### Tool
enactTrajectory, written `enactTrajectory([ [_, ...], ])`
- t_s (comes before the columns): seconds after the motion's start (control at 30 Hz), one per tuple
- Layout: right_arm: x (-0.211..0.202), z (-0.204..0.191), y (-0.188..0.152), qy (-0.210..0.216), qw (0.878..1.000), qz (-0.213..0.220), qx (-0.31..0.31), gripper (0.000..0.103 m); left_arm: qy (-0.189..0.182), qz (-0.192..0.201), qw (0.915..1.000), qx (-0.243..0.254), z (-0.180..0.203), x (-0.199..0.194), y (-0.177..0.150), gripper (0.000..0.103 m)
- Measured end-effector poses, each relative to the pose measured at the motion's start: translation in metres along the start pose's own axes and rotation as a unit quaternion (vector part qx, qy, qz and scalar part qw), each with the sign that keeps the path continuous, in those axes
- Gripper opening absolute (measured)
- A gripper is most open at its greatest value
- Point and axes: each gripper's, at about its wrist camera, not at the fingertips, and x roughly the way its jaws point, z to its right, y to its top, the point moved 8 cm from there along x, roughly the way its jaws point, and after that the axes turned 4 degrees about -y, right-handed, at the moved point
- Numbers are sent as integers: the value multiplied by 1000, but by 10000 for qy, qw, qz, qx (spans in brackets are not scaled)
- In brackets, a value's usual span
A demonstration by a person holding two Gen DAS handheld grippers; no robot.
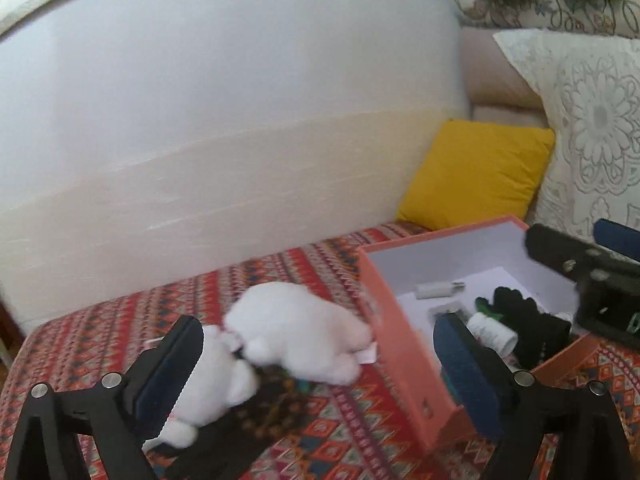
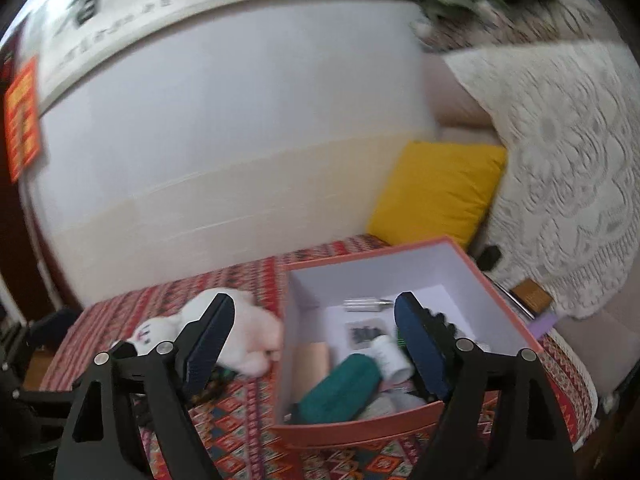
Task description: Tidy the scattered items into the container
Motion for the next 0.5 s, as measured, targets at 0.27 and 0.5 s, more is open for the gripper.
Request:
enactTrajectory([
  [0.27,-10,-97,-29,648,9953,-151,-705,87,542,-306,9961,-620,-98,-40,-73,99],
  [0.5,46,-156,-91,970,9842,-1097,-993,87,1160,-1176,9793,-1171,-193,-27,-181,99],
])
